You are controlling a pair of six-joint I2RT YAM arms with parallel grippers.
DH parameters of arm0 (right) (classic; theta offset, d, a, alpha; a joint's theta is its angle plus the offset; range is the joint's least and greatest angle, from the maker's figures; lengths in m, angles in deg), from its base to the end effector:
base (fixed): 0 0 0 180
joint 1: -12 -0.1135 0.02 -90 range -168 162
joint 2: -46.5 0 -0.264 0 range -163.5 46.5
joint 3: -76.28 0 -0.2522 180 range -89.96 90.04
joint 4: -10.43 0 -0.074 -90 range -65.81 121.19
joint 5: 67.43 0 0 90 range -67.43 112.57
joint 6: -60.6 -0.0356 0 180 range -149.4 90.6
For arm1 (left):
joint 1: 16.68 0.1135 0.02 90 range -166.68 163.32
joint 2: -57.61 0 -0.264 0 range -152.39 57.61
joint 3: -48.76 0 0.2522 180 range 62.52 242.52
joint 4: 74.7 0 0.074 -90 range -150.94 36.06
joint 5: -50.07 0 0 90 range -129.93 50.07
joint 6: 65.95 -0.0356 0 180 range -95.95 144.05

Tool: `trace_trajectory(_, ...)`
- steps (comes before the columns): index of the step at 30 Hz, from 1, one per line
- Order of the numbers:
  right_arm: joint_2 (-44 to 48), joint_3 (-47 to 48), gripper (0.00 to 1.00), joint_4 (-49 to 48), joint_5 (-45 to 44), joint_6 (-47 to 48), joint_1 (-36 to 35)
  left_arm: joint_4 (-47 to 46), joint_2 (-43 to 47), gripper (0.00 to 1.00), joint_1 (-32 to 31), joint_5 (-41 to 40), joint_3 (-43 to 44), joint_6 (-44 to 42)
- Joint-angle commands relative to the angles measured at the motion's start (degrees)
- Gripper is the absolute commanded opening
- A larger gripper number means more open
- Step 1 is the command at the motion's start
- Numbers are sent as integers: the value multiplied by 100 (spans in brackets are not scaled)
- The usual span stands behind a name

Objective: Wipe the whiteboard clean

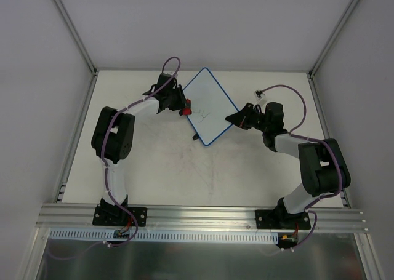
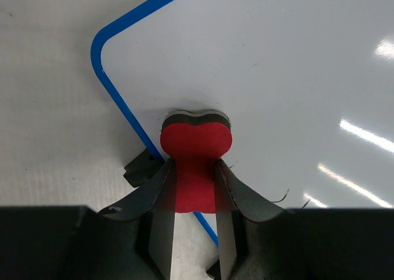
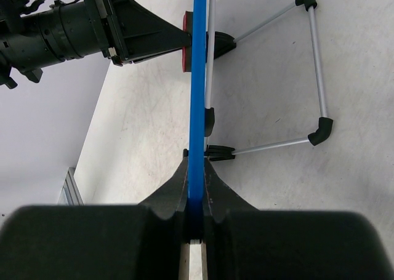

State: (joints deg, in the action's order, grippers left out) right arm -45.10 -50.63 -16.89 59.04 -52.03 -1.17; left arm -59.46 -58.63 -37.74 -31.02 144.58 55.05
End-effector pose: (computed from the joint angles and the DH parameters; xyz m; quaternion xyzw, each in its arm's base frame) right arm 0.3120 0.0947 0.2004 -0.1374 0.7478 0.4154 0.4994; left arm 0.4289 -0.1711 0.1987 -0.0415 0.8867 -0.2619 0.3787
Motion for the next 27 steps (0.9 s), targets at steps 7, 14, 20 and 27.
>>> trace_trajectory(7,-52,136,0,-5,537,321,-177,55,-495,0,-65,576,424,116)
trace_trajectory(14,-87,145,0,-40,563,303,-177,11,-522,0,-258,971,565,11)
trace_trajectory(20,-113,163,0,-49,572,303,-177,-121,-425,0,-548,1351,574,-269)
trace_trajectory(27,-122,163,0,-40,563,295,-177,-121,-285,0,-1022,1491,635,-779)
